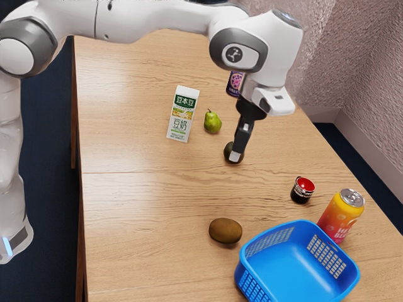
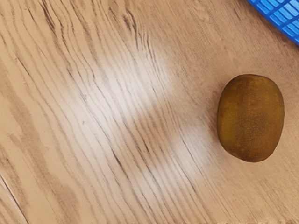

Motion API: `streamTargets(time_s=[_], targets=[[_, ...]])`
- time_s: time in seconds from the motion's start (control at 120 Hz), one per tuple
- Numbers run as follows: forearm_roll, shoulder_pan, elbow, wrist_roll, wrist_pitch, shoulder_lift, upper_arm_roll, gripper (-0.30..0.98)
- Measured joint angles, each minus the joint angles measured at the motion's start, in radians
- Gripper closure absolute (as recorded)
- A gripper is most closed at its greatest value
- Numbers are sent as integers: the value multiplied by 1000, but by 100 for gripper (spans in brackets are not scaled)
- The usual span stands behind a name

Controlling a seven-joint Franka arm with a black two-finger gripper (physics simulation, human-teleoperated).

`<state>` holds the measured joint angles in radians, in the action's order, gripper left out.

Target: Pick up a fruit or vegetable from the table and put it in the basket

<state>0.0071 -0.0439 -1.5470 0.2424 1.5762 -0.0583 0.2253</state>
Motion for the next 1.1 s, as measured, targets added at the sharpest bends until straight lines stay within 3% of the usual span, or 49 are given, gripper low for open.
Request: streamTargets(time_s=[0.133, 0.317, 1.1], targets=[[-27, 4, -72, 66, 37, -1, 16, 0], [-46, -101, -79, 136, 95, -57, 20, 0], [-74, -99, -180, 279, 174, -71, 29, 0]])
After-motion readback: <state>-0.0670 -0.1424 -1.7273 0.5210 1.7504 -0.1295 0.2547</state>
